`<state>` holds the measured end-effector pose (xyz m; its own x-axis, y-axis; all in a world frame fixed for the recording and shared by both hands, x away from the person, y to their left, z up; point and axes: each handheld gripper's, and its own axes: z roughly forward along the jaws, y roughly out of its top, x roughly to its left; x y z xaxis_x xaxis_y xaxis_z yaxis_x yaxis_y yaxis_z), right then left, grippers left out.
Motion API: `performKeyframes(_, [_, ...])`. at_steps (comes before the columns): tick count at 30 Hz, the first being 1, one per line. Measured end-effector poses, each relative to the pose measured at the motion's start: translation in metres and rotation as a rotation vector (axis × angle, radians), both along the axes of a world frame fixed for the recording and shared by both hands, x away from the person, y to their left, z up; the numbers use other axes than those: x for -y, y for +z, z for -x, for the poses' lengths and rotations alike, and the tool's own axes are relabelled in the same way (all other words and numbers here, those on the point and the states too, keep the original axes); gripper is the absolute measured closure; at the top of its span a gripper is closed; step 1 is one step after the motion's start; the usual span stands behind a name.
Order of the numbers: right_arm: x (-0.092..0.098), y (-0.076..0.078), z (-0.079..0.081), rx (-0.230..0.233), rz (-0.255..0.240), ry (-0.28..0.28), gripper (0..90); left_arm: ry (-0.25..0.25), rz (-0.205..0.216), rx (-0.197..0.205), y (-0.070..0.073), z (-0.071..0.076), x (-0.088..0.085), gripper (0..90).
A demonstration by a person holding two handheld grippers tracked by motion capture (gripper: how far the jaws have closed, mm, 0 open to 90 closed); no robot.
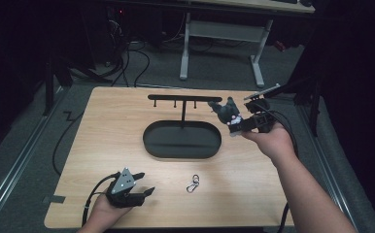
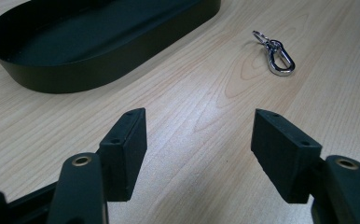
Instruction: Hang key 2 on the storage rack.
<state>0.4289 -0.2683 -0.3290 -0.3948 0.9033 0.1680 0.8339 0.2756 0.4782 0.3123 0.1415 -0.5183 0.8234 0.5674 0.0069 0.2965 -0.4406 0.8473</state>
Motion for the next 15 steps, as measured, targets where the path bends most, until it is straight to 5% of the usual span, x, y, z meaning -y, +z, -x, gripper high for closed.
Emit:
performKeyframes(7, [-0.001,0.005,0.004,0.03,-0.012,0.009,49.5,-0.005,-0.009,-0.001,0.0,0.0,0.001,36.7])
performKeyframes(15, [0.01,-0.004,0.001,0.04,0.03,-0.048,49.4,-0.008,-0.008,0.002,0.0,0.0,0.002,36.7])
